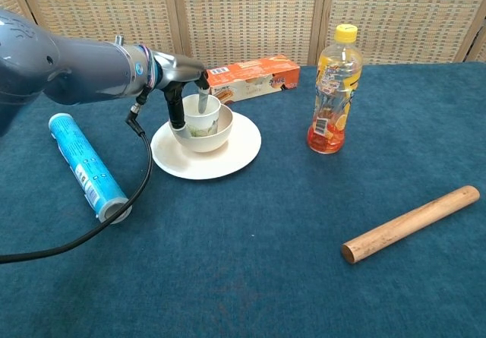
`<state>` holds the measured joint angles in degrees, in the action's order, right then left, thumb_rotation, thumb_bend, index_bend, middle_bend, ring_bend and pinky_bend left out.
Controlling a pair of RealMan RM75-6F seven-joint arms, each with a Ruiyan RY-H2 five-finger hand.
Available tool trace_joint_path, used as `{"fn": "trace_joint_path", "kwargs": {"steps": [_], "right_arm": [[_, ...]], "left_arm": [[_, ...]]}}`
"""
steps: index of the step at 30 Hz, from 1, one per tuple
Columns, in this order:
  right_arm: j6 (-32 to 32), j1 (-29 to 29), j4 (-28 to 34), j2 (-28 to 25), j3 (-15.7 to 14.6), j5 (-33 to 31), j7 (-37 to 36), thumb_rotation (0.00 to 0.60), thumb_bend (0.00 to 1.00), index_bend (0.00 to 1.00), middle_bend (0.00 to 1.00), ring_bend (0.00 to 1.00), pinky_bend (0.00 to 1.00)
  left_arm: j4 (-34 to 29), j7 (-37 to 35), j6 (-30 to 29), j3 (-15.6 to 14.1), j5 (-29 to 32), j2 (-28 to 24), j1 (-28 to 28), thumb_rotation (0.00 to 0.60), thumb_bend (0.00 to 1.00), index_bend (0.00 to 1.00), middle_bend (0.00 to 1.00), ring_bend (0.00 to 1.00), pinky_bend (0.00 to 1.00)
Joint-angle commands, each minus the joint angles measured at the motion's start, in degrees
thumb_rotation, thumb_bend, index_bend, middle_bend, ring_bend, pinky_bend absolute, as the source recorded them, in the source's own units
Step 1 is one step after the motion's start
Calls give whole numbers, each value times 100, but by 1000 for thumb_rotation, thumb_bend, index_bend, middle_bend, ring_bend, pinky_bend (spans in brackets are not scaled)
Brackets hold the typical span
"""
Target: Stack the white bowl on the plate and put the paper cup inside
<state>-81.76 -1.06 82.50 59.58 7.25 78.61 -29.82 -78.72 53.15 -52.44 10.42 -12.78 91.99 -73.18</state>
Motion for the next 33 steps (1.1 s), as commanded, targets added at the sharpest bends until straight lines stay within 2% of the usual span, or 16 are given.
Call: {"fn": "trace_joint_path", "kwargs": {"steps": [1, 5, 8, 12, 16, 19, 24, 27, 30, 33], "right_arm": [[3, 2, -3, 1, -1, 6, -4, 600, 170, 0, 0, 0, 0], [-35, -1, 8, 5, 0, 35, 20, 600, 169, 0, 0, 0, 0], [-64, -2, 22, 10, -3, 59, 57, 600, 170, 0, 0, 0, 0], [-82, -1, 36, 16, -9, 80, 98, 600, 170, 0, 0, 0, 0], [-140, 6, 69, 33, -19, 146, 197, 600, 170, 0, 0, 0, 0], [-207, 19, 118, 51, -34, 231, 348, 600, 170, 0, 0, 0, 0], [-276, 38, 252, 78, -63, 311, 715, 600, 169, 0, 0, 0, 0], [-370, 25, 362, 89, -70, 331, 1053, 600, 169, 0, 0, 0, 0], [-500, -2, 480, 111, -58, 344, 1337, 600, 169, 0, 0, 0, 0], [-622, -22, 549, 134, -48, 382, 1536, 600, 169, 0, 0, 0, 0]], "left_arm": [[-175, -204, -53, 97, -186, -115, 71, 600, 189, 369, 0, 0, 0], [-779, -691, -270, 293, -809, -502, 275, 600, 189, 331, 0, 0, 0], [-1274, -976, -522, 333, -1328, -806, 474, 600, 189, 290, 0, 0, 0], [-1688, -1167, -864, 301, -1792, -1046, 691, 600, 189, 235, 0, 0, 0], [-2187, -1469, -1475, 147, -2581, -1302, 1102, 600, 189, 186, 0, 0, 0], [-2630, -1801, -2110, -171, -3450, -1517, 1607, 600, 187, 175, 0, 0, 0], [-3027, -2252, -3231, -1051, -5028, -1820, 2608, 600, 185, 128, 0, 0, 0], [-3071, -2539, -3617, -1646, -5642, -1945, 3210, 600, 185, 87, 0, 0, 0], [-2948, -2646, -3924, -2109, -6121, -2009, 3688, 600, 177, 60, 0, 0, 0], [-2666, -2674, -4275, -2442, -6512, -1969, 4159, 600, 158, 14, 0, 0, 0]]}}
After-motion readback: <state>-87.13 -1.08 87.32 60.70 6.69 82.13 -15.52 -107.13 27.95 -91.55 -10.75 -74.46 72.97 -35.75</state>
